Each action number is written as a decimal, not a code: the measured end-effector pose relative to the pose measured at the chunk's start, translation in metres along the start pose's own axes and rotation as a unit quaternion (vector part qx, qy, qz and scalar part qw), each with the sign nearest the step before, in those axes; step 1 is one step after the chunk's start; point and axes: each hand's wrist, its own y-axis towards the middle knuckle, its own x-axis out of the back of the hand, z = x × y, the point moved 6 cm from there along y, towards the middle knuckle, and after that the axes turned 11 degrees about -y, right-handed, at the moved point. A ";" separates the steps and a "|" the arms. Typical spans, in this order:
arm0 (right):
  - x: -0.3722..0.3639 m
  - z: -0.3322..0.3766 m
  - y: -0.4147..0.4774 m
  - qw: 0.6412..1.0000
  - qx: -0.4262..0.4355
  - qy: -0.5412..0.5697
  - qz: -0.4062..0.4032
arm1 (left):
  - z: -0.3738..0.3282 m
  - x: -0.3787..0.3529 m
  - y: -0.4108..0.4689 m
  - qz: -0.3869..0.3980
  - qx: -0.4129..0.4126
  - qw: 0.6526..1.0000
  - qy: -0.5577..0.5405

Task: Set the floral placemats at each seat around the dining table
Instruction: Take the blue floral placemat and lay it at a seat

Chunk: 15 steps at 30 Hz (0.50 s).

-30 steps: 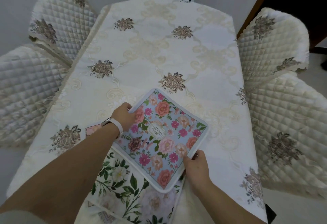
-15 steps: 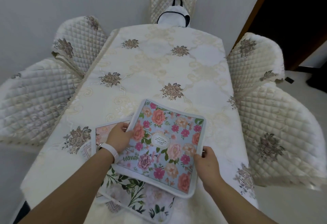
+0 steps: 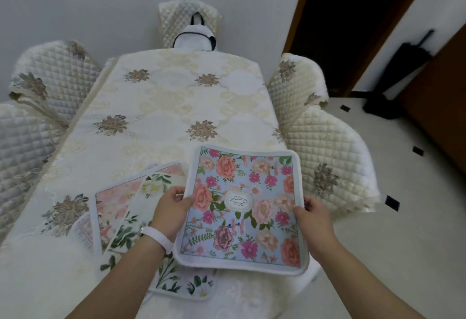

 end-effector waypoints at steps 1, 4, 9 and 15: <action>0.010 -0.004 0.000 1.000 0.000 0.001 -0.003 | -0.001 -0.010 -0.006 0.007 0.002 1.000 -0.005; 0.042 -0.015 0.001 1.000 0.000 0.010 -0.018 | -0.001 -0.039 -0.019 0.027 0.010 0.999 -0.016; 0.115 -0.042 0.004 0.998 -0.007 0.047 -0.038 | -0.009 -0.114 -0.044 0.057 0.013 0.998 -0.010; 0.235 -0.089 0.020 0.993 -0.001 0.095 -0.069 | -0.018 -0.234 -0.090 0.092 0.011 0.995 -0.030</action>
